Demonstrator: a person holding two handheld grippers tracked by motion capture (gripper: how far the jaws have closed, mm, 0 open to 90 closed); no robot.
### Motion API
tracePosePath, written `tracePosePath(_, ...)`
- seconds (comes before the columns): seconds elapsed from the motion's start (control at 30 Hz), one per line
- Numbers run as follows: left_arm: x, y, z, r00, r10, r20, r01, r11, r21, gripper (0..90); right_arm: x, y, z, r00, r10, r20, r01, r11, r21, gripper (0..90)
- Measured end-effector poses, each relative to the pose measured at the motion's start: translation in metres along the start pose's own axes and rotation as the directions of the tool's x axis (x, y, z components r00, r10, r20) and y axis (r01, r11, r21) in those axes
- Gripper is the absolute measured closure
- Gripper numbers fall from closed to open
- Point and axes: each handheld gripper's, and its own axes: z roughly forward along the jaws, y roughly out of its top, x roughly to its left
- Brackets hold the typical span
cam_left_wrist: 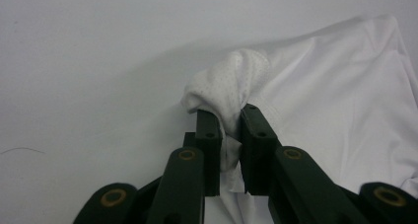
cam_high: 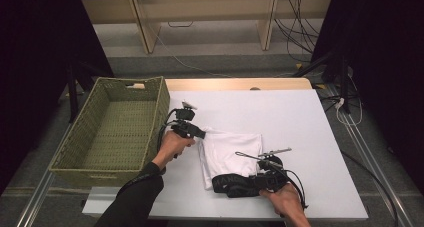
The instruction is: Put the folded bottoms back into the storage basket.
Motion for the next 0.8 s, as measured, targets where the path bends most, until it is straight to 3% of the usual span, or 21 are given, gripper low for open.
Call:
tracePosePath(0.1,0.000,-0.001,-0.003,0.9999,-0.006,0.012,0.006,0.9999,-0.012,80.1,-0.001,0.000,-0.003,1.0000,-0.005,0.003,0.005,1.000,-0.012,80.5)
tracePosePath(0.23,-0.001,-0.002,-0.006,0.9995,-0.013,0.027,0.014,0.9995,-0.029,80.1,0.000,0.003,-0.008,0.9979,-0.033,0.056,0.035,0.999,-0.027,81.7)
tracePosePath(0.33,0.000,-0.003,-0.006,0.9991,-0.020,0.039,0.021,0.9993,-0.030,80.2,-0.006,0.004,-0.011,0.9977,-0.026,0.063,0.029,0.999,-0.040,81.5)
tracePosePath(0.4,0.000,-0.003,-0.003,0.9990,-0.024,0.038,0.025,0.9994,-0.023,80.1,-0.008,0.003,-0.009,0.9983,-0.012,0.057,0.013,1.000,-0.025,78.9)
tracePosePath(0.5,0.001,-0.003,-0.003,0.9990,-0.023,0.039,0.024,0.9995,-0.021,80.1,-0.010,0.003,-0.009,0.9982,-0.001,0.061,0.002,1.000,-0.020,59.9)
tracePosePath(0.57,0.000,-0.003,-0.004,0.9989,-0.023,0.040,0.024,0.9995,-0.019,80.0,-0.015,0.003,-0.007,0.9983,0.014,0.056,-0.013,1.000,-0.005,55.1)
tracePosePath(0.7,-0.002,-0.002,-0.005,0.9992,-0.015,0.037,0.016,0.9997,-0.020,80.0,-0.013,0.002,-0.004,0.9991,0.018,0.039,-0.019,1.000,0.021,51.5)
tracePosePath(0.8,-0.003,-0.002,-0.005,0.9991,-0.018,0.039,0.019,0.9996,-0.021,80.0,-0.012,0.002,-0.003,0.9996,0.025,0.010,-0.025,0.999,0.026,56.1)
